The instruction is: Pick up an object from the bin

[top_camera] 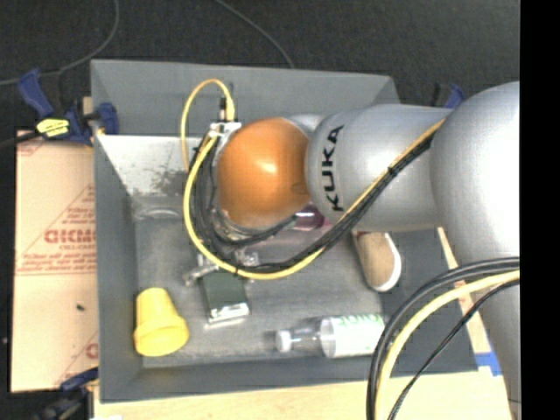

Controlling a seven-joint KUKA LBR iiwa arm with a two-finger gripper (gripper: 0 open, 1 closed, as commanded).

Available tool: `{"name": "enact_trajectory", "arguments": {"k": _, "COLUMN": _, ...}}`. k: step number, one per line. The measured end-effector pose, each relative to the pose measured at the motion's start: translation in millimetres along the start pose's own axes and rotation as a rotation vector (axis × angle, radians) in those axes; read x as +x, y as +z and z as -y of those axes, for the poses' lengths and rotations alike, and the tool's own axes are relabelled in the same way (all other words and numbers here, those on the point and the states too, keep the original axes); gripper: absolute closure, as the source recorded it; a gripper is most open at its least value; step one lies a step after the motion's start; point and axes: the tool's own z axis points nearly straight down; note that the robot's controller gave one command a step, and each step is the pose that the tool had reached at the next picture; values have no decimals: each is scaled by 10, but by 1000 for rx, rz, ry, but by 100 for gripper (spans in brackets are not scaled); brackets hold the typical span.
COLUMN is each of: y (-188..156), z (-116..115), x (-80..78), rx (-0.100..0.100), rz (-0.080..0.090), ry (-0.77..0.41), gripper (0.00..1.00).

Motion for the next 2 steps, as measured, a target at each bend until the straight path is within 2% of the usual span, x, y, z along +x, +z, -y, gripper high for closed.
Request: {"name": "enact_trajectory", "arguments": {"k": 2, "y": -26, "z": -11, "x": 1, "rx": -4, "rz": 0, "ry": 2, "gripper": 100}}
